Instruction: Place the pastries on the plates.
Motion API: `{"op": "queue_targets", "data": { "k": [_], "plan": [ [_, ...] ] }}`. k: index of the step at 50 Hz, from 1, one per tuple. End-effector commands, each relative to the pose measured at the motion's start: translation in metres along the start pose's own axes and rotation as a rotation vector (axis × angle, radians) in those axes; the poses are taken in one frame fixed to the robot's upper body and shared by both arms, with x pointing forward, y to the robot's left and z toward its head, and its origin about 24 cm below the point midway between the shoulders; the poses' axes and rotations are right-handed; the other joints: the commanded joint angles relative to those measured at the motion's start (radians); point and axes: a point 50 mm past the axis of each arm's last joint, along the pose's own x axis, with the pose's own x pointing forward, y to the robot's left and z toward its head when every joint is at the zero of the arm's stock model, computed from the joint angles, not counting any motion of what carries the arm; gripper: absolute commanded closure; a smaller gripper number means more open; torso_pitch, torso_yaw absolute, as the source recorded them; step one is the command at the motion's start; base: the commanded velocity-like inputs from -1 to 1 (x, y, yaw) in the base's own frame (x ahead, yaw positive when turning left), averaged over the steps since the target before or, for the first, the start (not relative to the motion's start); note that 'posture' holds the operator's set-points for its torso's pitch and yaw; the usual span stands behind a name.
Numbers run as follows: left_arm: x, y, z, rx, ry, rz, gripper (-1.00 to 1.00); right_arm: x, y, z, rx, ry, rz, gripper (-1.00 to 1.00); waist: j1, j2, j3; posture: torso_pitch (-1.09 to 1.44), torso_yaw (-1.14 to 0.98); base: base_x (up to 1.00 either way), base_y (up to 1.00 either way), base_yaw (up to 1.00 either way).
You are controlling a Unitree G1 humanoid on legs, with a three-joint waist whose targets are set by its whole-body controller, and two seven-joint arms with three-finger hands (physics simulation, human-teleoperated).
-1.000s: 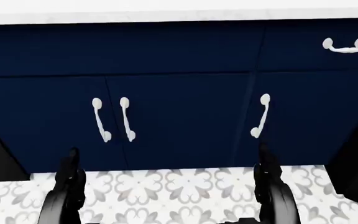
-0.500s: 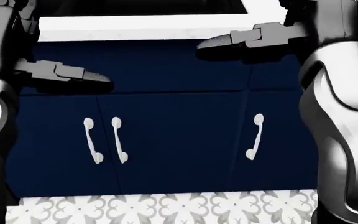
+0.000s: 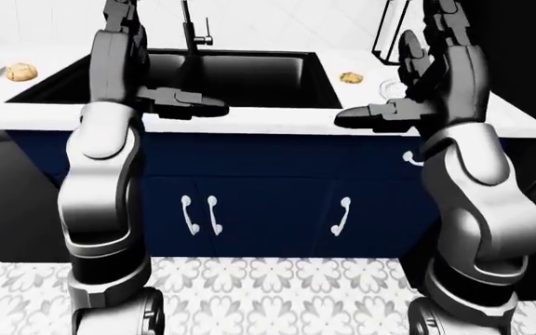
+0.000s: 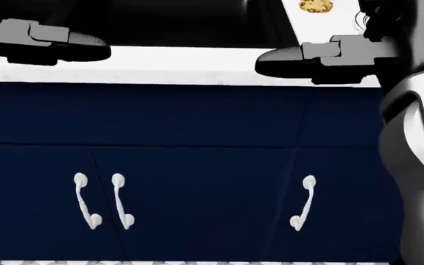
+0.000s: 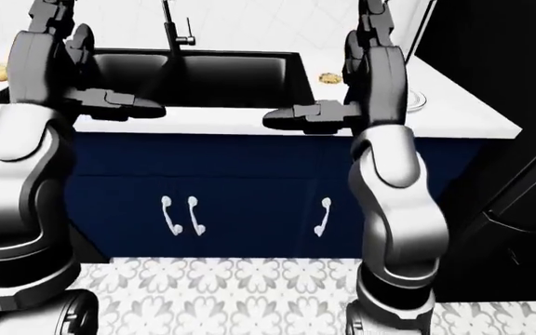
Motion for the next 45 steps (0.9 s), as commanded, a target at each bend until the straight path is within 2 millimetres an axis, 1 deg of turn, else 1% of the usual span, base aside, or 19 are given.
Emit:
{"op": "queue_targets", "data": {
  "k": [1, 3, 4, 5, 7, 16, 24, 25, 26, 27, 29, 31, 33, 34, 35, 36, 37, 44, 45],
  "plan": [
    [-0.001, 0.0, 0.011, 0.005, -0.05, 0.001, -1.0, 0.001, -0.003, 0.01, -0.002, -0.047, -0.019, -1.0, -0.009, 0.005, -0.019, 0.0, 0.0, 0.37, -0.57, 0.0],
    [-0.001, -0.001, 0.011, 0.006, -0.048, -0.003, -1.0, 0.001, -0.004, 0.01, 0.001, -0.048, -0.024, -1.0, -0.012, -0.034, -0.027, 0.0, 0.0, 0.37, -0.57, 0.0],
    [-0.001, -0.002, 0.011, 0.006, -0.05, -0.002, -1.0, 0.001, -0.005, 0.01, -0.001, -0.049, -0.025, -1.0, -0.017, -0.072, -0.036, 0.0, 0.0, 0.35, -0.57, 0.0],
    [0.0, -0.003, 0.01, 0.01, -0.051, -0.003, -1.0, 0.001, -0.005, 0.011, 0.001, -0.051, -0.027, -1.0, -0.02, -0.052, -0.032, 0.0, 0.0, 0.36, -0.58, 0.0],
    [-0.001, -0.003, 0.009, 0.011, -0.052, -0.003, -1.0, -0.001, -0.007, 0.011, 0.001, -0.053, -0.032, -1.0, -0.022, -0.073, 0.011, 0.0, 0.0, 0.36, -0.57, 0.0],
    [-0.006, -0.001, 0.006, 0.02, -0.05, 0.006, -1.0, -0.002, -0.008, 0.012, -0.008, -0.055, -0.044, -1.0, -0.033, -0.002, 0.006, 0.0, 0.0, 0.33, -0.52, 0.0],
    [-0.008, 0.001, 0.002, 0.025, -0.045, 0.014, -1.0, -0.001, -0.008, 0.01, 0.013, -0.051, -0.062, -1.0, -0.014, -0.037, -0.011, 0.0, 0.0, 0.0, -0.05, 0.0],
    [-0.008, 0.001, 0.002, 0.025, -0.045, 0.015, -1.0, -0.001, -0.008, 0.01, 0.011, -0.051, -0.061, -1.0, -0.014, -0.008, 0.005, 0.0, 0.0, 0.0, -0.19, 0.0],
    [-0.008, 0.001, 0.001, 0.027, -0.043, 0.015, -1.0, -0.001, -0.008, 0.009, 0.006, -0.049, -0.062, -1.0, -0.034, 0.031, -0.003, 0.0, 0.0, 0.0, -0.2, 0.0],
    [-0.008, 0.001, 0.001, 0.025, -0.045, 0.016, -1.0, 0.0, -0.008, 0.009, 0.008, -0.049, -0.063, -1.0, -0.029, 0.039, -0.024, 0.0, 0.0, 0.0, -0.19, 0.0],
    [-0.01, 0.002, 0.001, 0.027, -0.044, 0.017, -1.0, 0.0, -0.008, 0.009, 0.006, -0.049, -0.063, -1.0, -0.033, 0.049, -0.025, 0.0, 0.0, 0.0, -0.19, 0.0],
    [-0.01, 0.003, 0.0, 0.03, -0.043, 0.02, -1.0, 0.0, -0.008, 0.01, 0.006, -0.05, -0.065, -1.0, -0.032, 0.034, -0.02, 0.0, 0.0, 0.0, -0.19, 0.0],
    [-0.009, 0.003, 0.0, 0.033, -0.044, 0.019, -1.0, 0.0, -0.008, 0.011, -0.001, -0.05, -0.061, -1.0, -0.037, -0.005, -0.012, 0.0, 0.0, 0.0, -0.19, 0.0],
    [-0.008, 0.003, -0.001, 0.033, -0.044, 0.018, -1.0, 0.0, -0.008, 0.011, -0.006, -0.051, -0.061, -1.0, -0.048, -0.041, -0.019, 0.0, 0.0, 0.0, -0.2, 0.0],
    [-0.008, 0.002, -0.001, 0.032, -0.044, 0.015, -1.0, 0.0, -0.01, 0.012, -0.017, -0.054, -0.067, -1.0, -0.05, -0.088, -0.054, 0.0, 0.0, 0.0, -0.18, 0.0],
    [-0.007, 0.001, -0.001, 0.031, -0.046, 0.014, -1.0, 0.0, -0.01, 0.012, -0.02, -0.054, -0.069, -1.0, -0.049, -0.058, -0.002, 0.0, 0.0, 0.0, 0.0, 0.0],
    [-0.006, 0.001, -0.001, 0.032, -0.046, 0.012, -1.0, 0.0, -0.01, 0.013, -0.033, -0.06, -0.069, -1.0, -0.055, -0.068, 0.008, 0.0, 0.0, 0.0, 0.0, 0.0],
    [-0.007, 0.0, -0.003, 0.032, -0.044, 0.012, -1.0, 0.001, -0.013, 0.013, -0.014, -0.058, -0.104, -1.0, -0.045, -0.036, 0.028, 0.0, 0.0, 0.0, 0.0, 0.0],
    [-0.007, 0.0, -0.003, 0.031, -0.045, 0.014, -1.0, 0.001, -0.013, 0.013, -0.014, -0.057, -0.102, -1.0, -0.047, -0.031, 0.009, 0.0, 0.0, 0.0, 0.0, -0.16]
  ]
}}
